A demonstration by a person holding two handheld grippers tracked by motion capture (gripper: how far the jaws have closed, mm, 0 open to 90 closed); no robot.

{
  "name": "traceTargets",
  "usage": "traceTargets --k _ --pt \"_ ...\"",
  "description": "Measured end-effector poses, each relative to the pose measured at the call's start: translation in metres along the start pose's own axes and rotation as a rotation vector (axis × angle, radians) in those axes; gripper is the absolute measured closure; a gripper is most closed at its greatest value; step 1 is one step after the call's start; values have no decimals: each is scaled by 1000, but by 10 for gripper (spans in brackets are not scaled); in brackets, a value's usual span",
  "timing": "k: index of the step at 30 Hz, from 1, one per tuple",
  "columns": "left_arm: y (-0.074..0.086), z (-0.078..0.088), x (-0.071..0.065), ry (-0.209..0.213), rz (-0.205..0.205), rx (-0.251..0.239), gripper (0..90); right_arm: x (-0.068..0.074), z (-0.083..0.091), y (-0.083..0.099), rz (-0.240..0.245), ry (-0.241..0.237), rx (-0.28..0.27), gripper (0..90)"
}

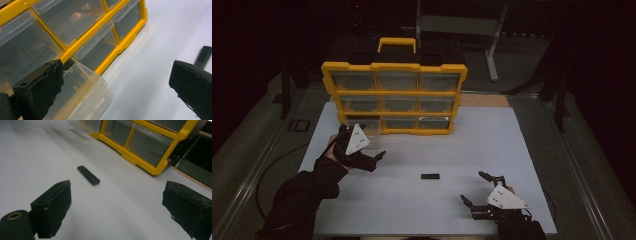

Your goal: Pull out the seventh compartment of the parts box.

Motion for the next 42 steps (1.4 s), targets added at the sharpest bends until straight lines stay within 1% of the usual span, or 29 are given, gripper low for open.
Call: traceTargets --k 1,4,6,8,10,11,13,16,19,24,27,33,36,37,42 --pt "2 1 -2 10 18 -7 0 0 0 0 0 1 0 86" --pt "6 1 -5 23 30 -7 0 0 0 0 0 2 -1 87" --pt "8 2 -7 39 50 -9 0 0 0 0 1 2 -1 87" --pt "11 2 -9 50 60 -9 0 0 0 0 0 1 -2 87" --pt "14 3 -12 56 65 -10 0 0 0 0 1 1 -1 87" --pt "15 3 -13 60 75 -12 0 0 0 0 1 1 -2 86" --pt "17 2 -14 59 80 -17 0 0 0 0 -1 1 -2 86" --pt "21 2 -16 72 101 -17 0 0 0 0 0 2 -2 87" --pt "25 1 -18 75 108 -14 0 0 0 -1 2 2 -3 87" --pt "34 -3 -22 94 128 0 0 0 0 0 2 1 -3 86" --pt "40 -5 -26 112 141 5 0 0 0 0 3 1 -4 87" --pt "50 -8 -34 149 154 18 0 0 0 0 3 0 -4 86" --pt "55 -8 -37 183 166 25 0 0 0 0 3 0 -3 87" --pt "57 -8 -39 186 162 27 0 0 0 -1 0 -1 -4 86" --pt "64 -9 -42 208 179 26 0 0 1 -1 5 1 -4 87"
Point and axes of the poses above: each handheld gripper's, and its own axes: z roughly backward along the jaws, y roughly out of its underside, x roughly to its left, the point moved 5 cm from there along -z, roughly forward along the jaws, and after that the axes turned 14 degrees about z, right-handed, at the moved point
